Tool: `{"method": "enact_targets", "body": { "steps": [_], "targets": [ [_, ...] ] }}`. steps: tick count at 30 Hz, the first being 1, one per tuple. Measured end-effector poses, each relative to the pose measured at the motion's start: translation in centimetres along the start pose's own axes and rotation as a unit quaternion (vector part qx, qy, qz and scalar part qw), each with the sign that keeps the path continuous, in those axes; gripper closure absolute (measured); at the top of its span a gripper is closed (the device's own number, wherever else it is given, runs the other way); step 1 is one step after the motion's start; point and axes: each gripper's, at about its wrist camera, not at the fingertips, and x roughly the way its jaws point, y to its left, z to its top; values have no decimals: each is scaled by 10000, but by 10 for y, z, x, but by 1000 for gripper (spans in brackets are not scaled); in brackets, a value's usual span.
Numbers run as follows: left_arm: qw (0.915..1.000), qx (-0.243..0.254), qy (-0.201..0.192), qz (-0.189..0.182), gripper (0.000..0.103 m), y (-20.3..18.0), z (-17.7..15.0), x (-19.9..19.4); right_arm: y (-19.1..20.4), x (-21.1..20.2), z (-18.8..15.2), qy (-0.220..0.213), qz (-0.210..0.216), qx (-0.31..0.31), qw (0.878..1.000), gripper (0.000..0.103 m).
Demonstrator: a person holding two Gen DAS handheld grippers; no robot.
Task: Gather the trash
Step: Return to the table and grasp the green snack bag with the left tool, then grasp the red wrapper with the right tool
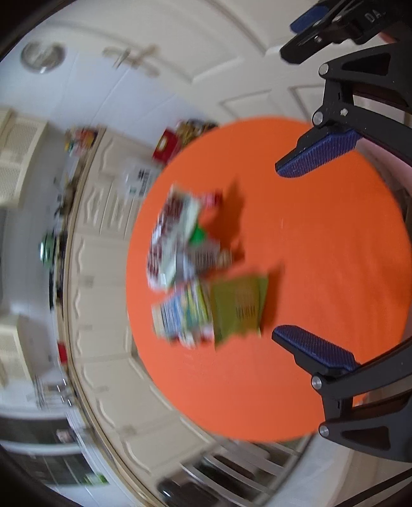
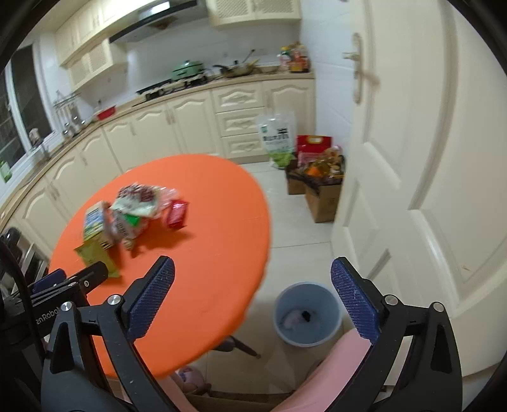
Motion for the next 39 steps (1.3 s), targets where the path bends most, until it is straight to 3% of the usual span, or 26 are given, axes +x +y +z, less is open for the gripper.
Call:
{"method": "enact_targets", "body": {
  "steps": [3,8,12,22,25,26,28,29,35,39],
  "targets": [
    [9991,-372,80,175,10,25,0,6,18,9,-1,110,123,-212,9996,3],
    [9980,-445,291,342,10,38,10,25,50,25,-3,223,289,-537,9979,3],
    [9979,-435,442,198,10,42,22,42,65,48,1,437,342,-640,9964,3],
    [9945,-756,696,194,10,57,45,100,66,98,10,937,388,-539,9934,3],
    [9911,-1088,762,-57,18,69,45,113,63,108,13,1031,493,-498,9922,4],
    [9906,-1133,765,-87,30,73,45,115,63,112,14,1054,470,-504,9920,4],
    [9909,-1150,703,-43,40,79,46,118,65,119,15,1112,469,-520,9913,4],
    [9915,-1126,651,-19,52,81,47,117,66,122,16,1152,494,-518,9908,6],
    [9916,-1119,642,-73,63,96,46,111,71,138,17,1287,638,-503,9883,16],
    [9921,-1108,588,-74,65,101,43,102,66,151,21,1336,477,-410,9890,23]
  ]
}}
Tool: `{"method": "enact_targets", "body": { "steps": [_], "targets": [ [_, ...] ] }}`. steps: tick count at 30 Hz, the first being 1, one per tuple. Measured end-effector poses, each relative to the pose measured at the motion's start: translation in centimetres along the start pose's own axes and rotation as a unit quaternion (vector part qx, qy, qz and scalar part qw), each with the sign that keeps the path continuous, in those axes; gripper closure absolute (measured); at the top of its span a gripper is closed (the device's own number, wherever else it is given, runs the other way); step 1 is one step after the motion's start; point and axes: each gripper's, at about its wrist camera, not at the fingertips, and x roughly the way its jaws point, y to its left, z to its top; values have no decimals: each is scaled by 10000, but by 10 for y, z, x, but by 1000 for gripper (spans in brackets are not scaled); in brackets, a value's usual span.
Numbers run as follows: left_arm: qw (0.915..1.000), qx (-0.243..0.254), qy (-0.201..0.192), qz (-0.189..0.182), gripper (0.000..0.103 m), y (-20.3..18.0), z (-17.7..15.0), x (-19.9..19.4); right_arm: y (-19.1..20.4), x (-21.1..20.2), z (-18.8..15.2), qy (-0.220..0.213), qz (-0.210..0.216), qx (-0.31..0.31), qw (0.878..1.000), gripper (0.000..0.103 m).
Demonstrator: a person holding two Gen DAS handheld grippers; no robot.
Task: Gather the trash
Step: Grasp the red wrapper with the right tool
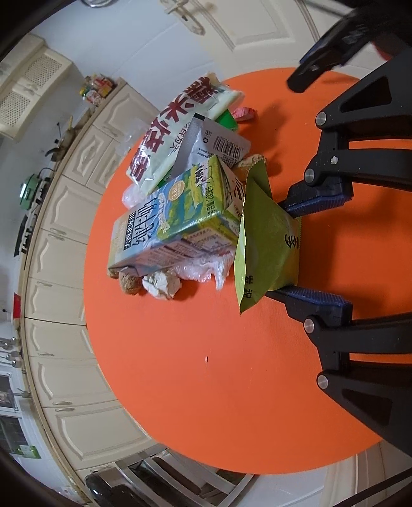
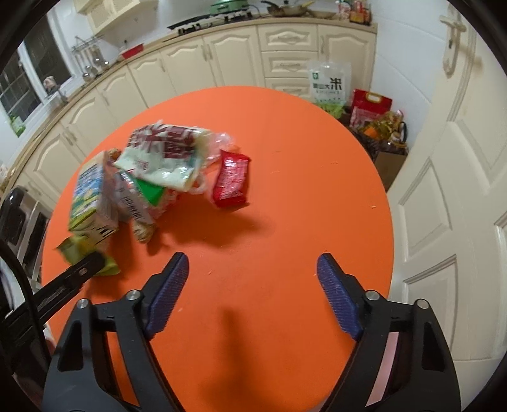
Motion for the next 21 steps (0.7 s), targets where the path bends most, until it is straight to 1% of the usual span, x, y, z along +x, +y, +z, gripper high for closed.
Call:
{"method": "enact_targets", "body": {
  "steps": [2,5,8,9,12,14,15,16,17,19,20,21],
  "targets": [
    [10000,-10,-39,2,65,1,-5,-6,-4,7,7,-2,-47,65,10000,23],
    [9999,-49,-92,34,65,4,-8,-17,-4,21,19,31,-27,95,9999,34],
    [9999,-5,-103,50,66,7,-8,-21,2,37,30,139,-98,-15,9999,35],
    [9999,12,-114,55,66,7,-8,-22,5,41,34,155,-69,-27,9999,36],
    [9999,14,-130,45,66,8,-6,-23,11,52,41,143,14,-93,9999,38],
    [9999,10,-126,55,66,10,-5,-23,16,61,44,179,-126,-155,9996,36],
    [9999,24,-115,70,66,9,-4,-22,21,63,46,96,-231,-248,9994,35],
    [9999,20,-105,73,66,10,-3,-21,24,66,48,81,-253,-318,9991,36],
    [9999,16,-95,72,66,10,-2,-20,29,68,49,83,-297,-368,9988,34],
    [9999,5,-83,75,66,10,-1,-19,35,70,51,7,-431,-485,9979,37],
    [9999,-4,-82,78,66,10,-1,-19,37,70,50,-38,-437,-534,9976,44],
    [9999,-21,-81,84,66,10,0,-18,38,68,50,-81,-417,-578,9974,61]
  ]
}}
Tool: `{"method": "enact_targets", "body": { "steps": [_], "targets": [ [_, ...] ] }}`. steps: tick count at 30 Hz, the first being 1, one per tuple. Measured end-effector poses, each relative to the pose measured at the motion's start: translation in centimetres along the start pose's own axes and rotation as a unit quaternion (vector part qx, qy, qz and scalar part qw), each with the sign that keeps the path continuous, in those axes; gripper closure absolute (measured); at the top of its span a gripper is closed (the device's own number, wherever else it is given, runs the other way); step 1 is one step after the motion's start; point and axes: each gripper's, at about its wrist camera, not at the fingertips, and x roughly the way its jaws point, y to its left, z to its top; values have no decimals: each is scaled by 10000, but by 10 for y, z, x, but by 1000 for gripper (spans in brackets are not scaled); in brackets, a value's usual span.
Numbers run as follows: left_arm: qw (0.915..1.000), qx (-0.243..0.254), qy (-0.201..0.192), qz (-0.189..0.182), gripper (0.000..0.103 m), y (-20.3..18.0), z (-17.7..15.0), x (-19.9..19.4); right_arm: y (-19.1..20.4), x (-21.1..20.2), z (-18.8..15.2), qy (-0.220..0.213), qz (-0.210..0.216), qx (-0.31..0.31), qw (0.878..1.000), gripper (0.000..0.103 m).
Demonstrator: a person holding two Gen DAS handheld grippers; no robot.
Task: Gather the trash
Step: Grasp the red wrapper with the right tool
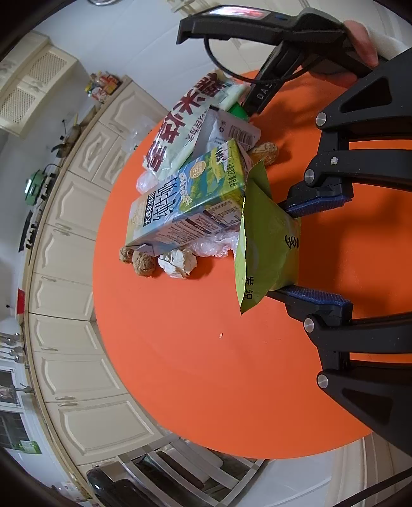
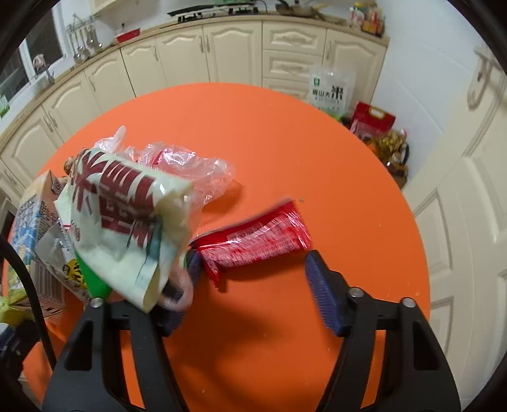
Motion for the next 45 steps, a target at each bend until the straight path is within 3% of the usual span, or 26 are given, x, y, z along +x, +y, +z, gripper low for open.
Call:
{"method": "enact_targets", "body": {
  "steps": [2,6,16,25,31,34,36,38,43,44,45],
  "targets": [
    [10000,-11,1,15,66,0,0,1,-2,-3,-1,50,102,27,9999,92],
    [10000,2,-22,29,66,1,-2,-1,-20,-7,-7,173,524,309,9980,100],
    [9998,126,-124,-10,66,-6,-12,-17,-63,-46,-49,222,1037,566,9928,100],
    [9993,335,-153,-97,66,-18,-29,-32,-48,-83,-90,272,1639,249,9858,100],
    [9990,403,-140,-133,65,-19,-37,-38,-54,-72,-111,587,1113,602,9902,89],
    [9987,450,-138,-170,65,-19,-37,-40,-60,-76,-109,455,783,910,9917,73],
    [9986,480,-145,-188,65,-20,-37,-40,-58,-79,-105,354,610,966,9928,54],
    [9984,516,-121,-199,65,-19,-37,-38,-53,-78,-100,279,431,1033,9933,42],
    [9977,603,14,-302,65,-18,-33,-28,-34,-58,-89,529,62,1255,9907,42],
    [9977,607,23,-305,65,-18,-32,-27,-30,-57,-86,443,-72,1239,9913,40],
    [9976,622,49,-316,65,-17,-30,-25,-25,-57,-85,404,-215,1188,9919,44]
  ]
}}
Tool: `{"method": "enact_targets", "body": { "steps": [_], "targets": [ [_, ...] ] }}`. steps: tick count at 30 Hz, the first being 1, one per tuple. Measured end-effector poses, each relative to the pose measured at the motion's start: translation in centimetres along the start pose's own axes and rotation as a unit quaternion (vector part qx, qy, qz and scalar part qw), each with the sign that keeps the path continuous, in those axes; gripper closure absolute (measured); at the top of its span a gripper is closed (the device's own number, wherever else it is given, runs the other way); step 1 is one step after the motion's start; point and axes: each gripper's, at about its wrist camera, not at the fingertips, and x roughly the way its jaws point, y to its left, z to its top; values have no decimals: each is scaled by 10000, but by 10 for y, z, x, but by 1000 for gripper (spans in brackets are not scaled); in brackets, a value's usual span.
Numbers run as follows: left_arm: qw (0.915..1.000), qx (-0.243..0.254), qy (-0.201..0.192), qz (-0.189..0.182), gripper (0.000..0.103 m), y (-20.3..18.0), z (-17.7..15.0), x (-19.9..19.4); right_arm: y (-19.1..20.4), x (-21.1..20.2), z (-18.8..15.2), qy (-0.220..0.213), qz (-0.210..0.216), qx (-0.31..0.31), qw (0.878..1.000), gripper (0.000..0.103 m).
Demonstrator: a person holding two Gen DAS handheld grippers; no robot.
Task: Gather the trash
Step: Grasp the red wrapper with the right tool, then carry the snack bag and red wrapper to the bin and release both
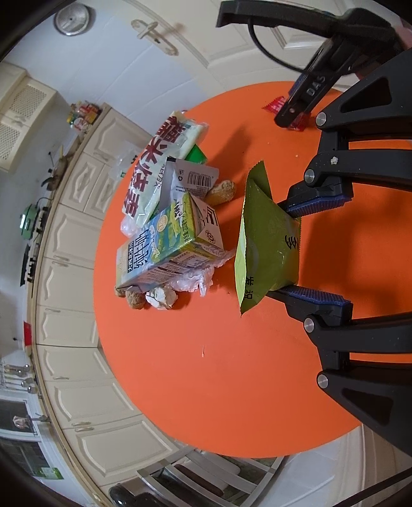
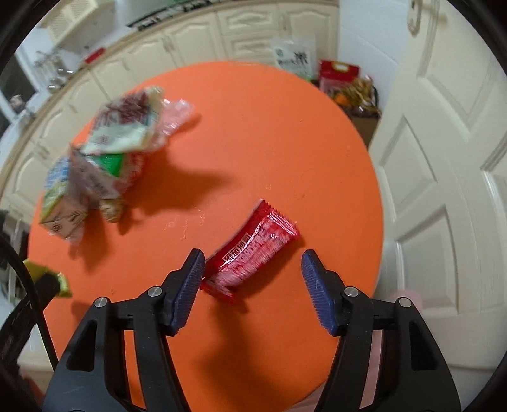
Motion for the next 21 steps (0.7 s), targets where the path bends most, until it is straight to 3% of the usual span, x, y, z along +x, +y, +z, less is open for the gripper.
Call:
{"method": "enact_targets", "body": {
  "steps": [3,6,8,21],
  "targets": [
    [10000,-6,31,-57,65,2,3,3,5,1,-3,-61,-301,-115,9995,64],
    [9999,-1,15,-150,65,2,3,5,-11,-4,1,-22,-115,169,9998,89],
    [9998,9,0,-176,65,-1,3,6,-22,-6,2,40,181,302,9994,89],
    [9998,105,-33,-152,65,-28,-4,8,-34,-20,-6,11,643,222,9977,90]
  ]
}}
